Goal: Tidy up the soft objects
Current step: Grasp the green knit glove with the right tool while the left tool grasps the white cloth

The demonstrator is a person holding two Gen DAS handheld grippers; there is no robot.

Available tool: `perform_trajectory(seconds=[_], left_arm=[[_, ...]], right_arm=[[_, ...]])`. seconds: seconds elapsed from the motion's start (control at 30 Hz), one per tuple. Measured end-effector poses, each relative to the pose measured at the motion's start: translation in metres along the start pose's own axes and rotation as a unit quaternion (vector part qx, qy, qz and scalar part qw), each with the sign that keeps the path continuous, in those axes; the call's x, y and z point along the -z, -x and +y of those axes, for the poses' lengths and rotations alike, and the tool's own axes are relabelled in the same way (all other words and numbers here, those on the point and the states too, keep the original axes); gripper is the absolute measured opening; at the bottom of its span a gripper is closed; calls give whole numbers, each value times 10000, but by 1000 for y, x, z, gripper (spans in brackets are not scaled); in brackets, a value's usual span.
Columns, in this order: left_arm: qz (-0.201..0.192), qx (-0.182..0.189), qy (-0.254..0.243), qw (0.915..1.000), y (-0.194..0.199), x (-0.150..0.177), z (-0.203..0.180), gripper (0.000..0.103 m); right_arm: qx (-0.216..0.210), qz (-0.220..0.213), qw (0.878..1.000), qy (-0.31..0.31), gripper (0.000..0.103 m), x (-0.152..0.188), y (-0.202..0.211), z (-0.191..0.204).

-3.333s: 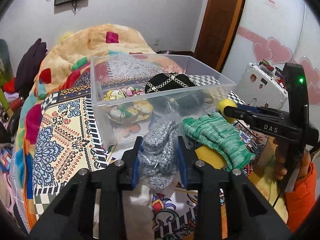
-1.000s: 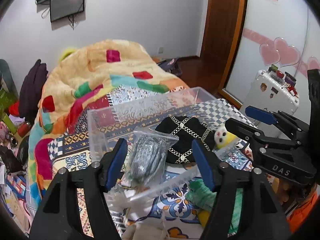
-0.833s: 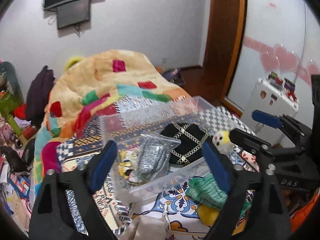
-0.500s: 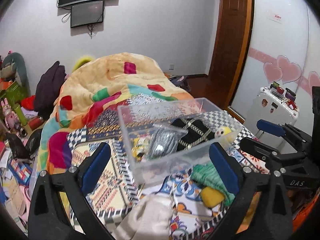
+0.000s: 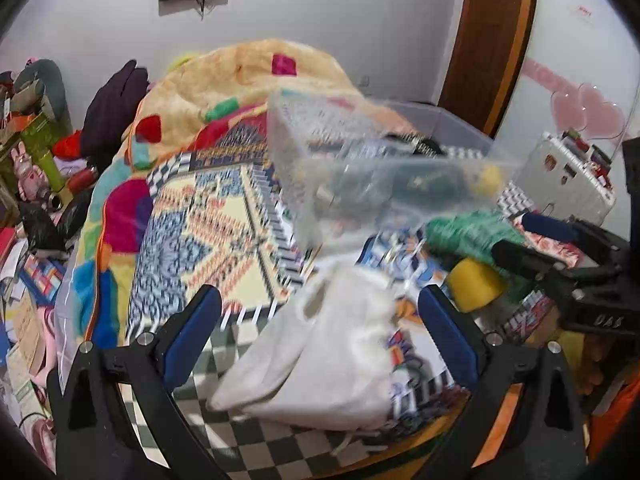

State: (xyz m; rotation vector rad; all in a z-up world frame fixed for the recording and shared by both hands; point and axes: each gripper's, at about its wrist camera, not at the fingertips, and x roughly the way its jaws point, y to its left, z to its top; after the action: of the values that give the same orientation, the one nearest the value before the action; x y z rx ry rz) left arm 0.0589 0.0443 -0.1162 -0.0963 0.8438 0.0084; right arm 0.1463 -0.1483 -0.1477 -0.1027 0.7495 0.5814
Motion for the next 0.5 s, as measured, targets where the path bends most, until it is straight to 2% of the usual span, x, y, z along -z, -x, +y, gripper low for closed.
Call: perform_trajectory(seconds=[0.07,0.1,0.13,0.2,0.27,0.33,0.37,0.43,0.5], left_arm=[[126,98,146,9998,-5,6,5,100],[182,141,200,9995,-8,8,6,100],[239,162,240,9993,-10,11,7,100],[205,113,190,9995,-12,15,5,100],[96,88,69,9999,-9,17,0,99],[29,138,-45,9999,-7,17,-4,79],[47,157,-116,9998,-7,17,-7,75],[66,258,-194,9995,-6,17,-10,52],[41,383,-237,9990,-2,16,-12,42]], right_arm=[[-57,40,10000,-9,82,3,-2,1],[-101,49,9999,-29,79,5,-3,0],[-152,76,9998,-42,69,5,-4,-1],[-258,149,9995,-60,57,7,-6,-2],[-287,186,9994,-84,49,8,-7,-4],[-350,160,9992,-119,43,8,-6,-5],[-365,135,9992,-121,41,9,-4,-5],[-355,69,9993,-97,35,9,0,-4],[-349,-29,9994,-60,33,9,5,-2]])
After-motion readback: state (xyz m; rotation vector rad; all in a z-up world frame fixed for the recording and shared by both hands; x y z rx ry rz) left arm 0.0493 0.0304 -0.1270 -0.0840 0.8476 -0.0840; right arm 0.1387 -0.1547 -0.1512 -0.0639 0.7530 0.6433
